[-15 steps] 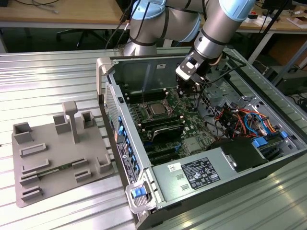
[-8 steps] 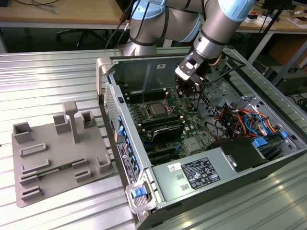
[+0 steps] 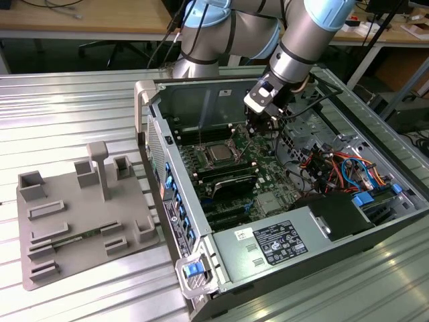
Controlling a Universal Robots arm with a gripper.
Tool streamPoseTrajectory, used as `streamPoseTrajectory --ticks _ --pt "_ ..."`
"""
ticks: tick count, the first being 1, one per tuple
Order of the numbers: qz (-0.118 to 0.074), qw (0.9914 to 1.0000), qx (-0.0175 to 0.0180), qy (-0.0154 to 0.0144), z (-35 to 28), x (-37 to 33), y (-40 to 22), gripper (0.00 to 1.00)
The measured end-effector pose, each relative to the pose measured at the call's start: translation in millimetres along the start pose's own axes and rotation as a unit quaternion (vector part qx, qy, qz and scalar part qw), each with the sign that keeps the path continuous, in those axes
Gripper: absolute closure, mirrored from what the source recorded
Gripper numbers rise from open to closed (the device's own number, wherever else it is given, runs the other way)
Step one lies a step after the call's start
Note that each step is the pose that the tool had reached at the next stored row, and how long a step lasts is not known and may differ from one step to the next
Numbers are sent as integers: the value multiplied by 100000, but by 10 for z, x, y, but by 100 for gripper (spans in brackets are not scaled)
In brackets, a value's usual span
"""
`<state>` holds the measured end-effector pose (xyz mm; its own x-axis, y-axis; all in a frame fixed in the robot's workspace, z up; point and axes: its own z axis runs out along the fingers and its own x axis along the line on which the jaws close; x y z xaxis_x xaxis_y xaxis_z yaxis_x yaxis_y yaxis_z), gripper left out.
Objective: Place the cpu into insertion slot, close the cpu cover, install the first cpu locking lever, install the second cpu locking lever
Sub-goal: 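Close the cpu cover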
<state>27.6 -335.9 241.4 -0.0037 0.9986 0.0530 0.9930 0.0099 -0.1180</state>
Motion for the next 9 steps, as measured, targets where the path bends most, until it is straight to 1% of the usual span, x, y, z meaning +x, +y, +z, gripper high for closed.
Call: streamPoseTrajectory --ticks 7,9 --pt "13 100000 1 1 14 -1 -7 89" --pt "9 100000 2 4 19 0 -21 89"
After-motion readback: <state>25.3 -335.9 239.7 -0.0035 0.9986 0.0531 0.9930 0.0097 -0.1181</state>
